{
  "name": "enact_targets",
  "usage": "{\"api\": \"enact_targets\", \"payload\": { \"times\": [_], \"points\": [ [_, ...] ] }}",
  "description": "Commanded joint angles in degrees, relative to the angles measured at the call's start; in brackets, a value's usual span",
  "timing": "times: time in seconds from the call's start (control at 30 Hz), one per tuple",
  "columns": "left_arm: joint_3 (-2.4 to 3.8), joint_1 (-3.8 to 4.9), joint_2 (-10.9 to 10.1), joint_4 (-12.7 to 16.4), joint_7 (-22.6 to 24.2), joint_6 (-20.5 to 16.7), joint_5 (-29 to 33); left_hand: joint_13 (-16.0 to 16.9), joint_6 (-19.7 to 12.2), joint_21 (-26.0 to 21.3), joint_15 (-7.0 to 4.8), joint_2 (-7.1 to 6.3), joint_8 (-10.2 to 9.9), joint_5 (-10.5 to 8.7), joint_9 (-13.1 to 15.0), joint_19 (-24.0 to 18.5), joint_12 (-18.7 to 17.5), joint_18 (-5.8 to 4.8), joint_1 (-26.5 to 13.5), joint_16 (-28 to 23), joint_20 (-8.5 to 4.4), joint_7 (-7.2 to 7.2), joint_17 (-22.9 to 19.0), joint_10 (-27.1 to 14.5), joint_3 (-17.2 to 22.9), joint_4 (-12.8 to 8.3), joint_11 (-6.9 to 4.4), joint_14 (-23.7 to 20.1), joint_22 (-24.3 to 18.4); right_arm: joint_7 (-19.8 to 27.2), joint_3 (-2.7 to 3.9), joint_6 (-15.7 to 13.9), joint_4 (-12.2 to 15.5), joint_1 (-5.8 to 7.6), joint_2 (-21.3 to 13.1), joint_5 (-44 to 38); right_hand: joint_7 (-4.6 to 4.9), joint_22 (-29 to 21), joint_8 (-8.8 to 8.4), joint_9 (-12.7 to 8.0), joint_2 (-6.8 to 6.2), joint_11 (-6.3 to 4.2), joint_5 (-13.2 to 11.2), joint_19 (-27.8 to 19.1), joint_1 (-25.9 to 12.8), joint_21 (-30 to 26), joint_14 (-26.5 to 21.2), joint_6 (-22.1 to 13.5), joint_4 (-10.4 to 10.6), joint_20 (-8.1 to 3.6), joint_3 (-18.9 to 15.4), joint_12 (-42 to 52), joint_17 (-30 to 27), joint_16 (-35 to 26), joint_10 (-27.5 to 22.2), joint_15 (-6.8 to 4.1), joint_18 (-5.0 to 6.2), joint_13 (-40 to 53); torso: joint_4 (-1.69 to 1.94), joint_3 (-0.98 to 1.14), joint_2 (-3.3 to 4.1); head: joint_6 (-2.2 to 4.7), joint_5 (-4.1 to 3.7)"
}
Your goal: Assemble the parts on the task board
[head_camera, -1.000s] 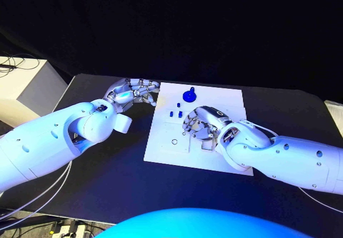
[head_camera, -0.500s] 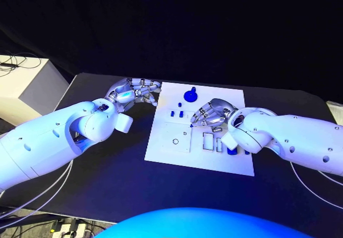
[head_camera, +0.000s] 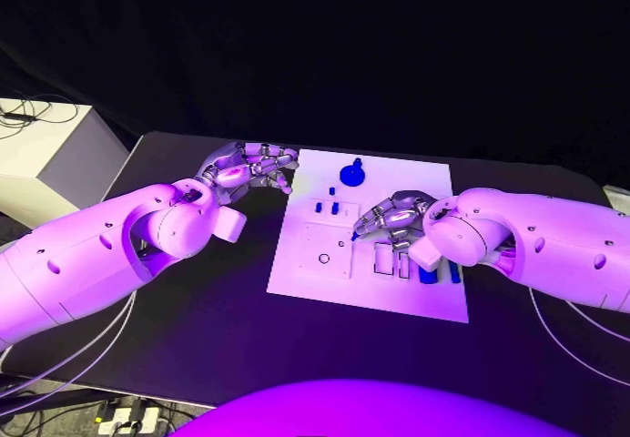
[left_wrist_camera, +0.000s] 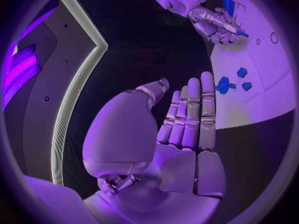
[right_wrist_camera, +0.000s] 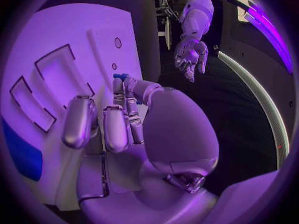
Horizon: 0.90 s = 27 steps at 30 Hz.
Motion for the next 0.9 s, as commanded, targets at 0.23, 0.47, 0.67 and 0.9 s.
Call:
{"api": "enact_targets", "payload": {
  "times": [0.23, 0.47, 0.67, 0.9],
  "points": [
    [0.02, -0.02, 0.02, 0.22, 0.12, 1.15, -0.41, -0.09, -0.37, -0.2, 0.1, 0.16, 0.38, -0.06, -0.05, 0.2, 0.39, 0.72, 0.4, -0.25, 0.03, 0.9, 0.07, -0.29, -0.23, 0.1, -0.09, -0.13, -0.06, -0.46, 0.03, -0.46, -0.36, -0.17, 1.25, -0.32, 0.08, 4.43, 0.38, 0.16, 0.13, -2.48, 0.28, 3.85, 0.25, -0.08, 0.88, -0.52, -0.21, -0.29, 0.05, 0.04, -0.06, -0.21, 2.74, -0.1, -0.9, 0.12, 0.07, 0.06, 0.07, -0.08, -0.13],
    [0.02, -0.02, -0.02, 0.21, 0.09, 1.16, -0.41, -0.09, -0.37, -0.2, 0.1, 0.16, 0.38, -0.06, -0.05, 0.2, 0.39, 0.72, 0.4, -0.25, 0.03, 0.9, 0.07, -0.29, -0.23, 0.1, -0.09, -0.13, -0.06, 2.2, 0.02, -1.81, 0.87, -0.4, 1.41, -4.34, 0.08, 4.42, 0.41, 0.22, 0.15, -2.49, 0.29, 3.85, 0.29, -0.12, 0.88, -0.55, -0.27, -0.29, 0.04, 0.03, -0.05, -0.22, 2.75, -0.09, -0.89, 0.13, 0.02, 0.05, 0.07, -0.14, -0.24],
    [0.02, -0.02, -0.05, 0.21, 0.05, 1.16, -0.42, -0.09, -0.37, -0.2, 0.1, 0.16, 0.38, -0.06, -0.05, 0.2, 0.39, 0.72, 0.4, -0.25, 0.03, 0.9, 0.07, -0.29, -0.23, 0.1, -0.09, -0.13, -0.06, 2.48, 0.01, -2.08, 1.46, -0.54, 1.51, -6.32, 0.08, 4.42, 0.44, 0.28, 0.17, -2.49, 0.31, 3.85, 0.33, -0.14, 0.88, -0.59, -0.33, -0.29, 0.03, 0.01, -0.04, -0.22, 2.75, -0.09, -0.89, 0.15, -0.01, 0.04, 0.0, -0.18, -0.28],
    [0.02, -0.02, -0.06, 0.23, 0.01, 1.18, -0.43, -0.09, -0.37, -0.2, 0.1, 0.16, 0.38, -0.06, -0.05, 0.2, 0.39, 0.72, 0.4, -0.25, 0.03, 0.9, 0.07, -0.29, -0.23, 0.1, -0.09, -0.13, -0.06, 2.26, -0.07, -3.21, 1.45, -0.97, 1.97, -8.68, 0.09, 4.44, 0.46, 0.31, 0.17, -2.48, 0.32, 3.85, 0.34, -0.09, 0.89, -0.61, -0.36, -0.29, 0.02, 0.0, -0.03, -0.22, 2.75, -0.09, -0.9, 0.16, 0.07, 0.05, 0.07, -0.2, -0.32]
  ]
}}
